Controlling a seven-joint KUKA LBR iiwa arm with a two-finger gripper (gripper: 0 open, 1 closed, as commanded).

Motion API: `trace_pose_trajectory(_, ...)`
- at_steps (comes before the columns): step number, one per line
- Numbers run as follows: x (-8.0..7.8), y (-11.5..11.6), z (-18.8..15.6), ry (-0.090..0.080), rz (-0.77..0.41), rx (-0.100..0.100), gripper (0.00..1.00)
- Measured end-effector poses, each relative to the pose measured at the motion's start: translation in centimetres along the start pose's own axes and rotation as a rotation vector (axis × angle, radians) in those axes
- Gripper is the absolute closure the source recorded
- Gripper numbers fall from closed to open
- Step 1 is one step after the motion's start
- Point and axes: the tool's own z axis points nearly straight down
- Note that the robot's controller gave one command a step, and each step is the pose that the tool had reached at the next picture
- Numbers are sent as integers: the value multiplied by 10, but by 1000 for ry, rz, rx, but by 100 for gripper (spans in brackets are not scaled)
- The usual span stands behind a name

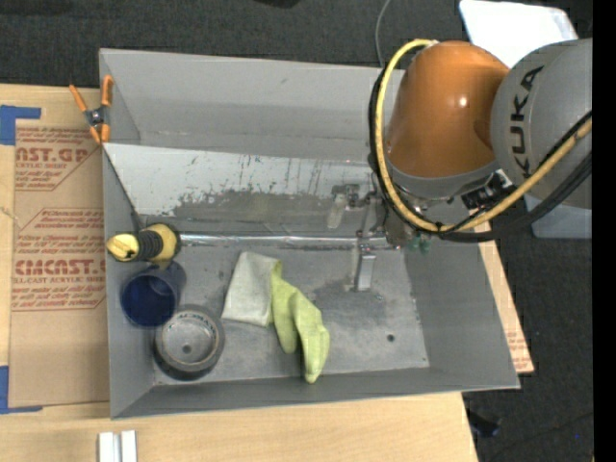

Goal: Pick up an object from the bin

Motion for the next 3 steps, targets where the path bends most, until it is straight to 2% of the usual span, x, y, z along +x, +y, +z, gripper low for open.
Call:
trace_pose_trajectory(1, -1, 0, -5, -8, 1, 0, 0)
trace_pose_trajectory(2, 7, -9, 46, -11, 107, -1, 0)
trace_pose_trajectory(3, 14, -48, 78, -16, 85, -2, 0)
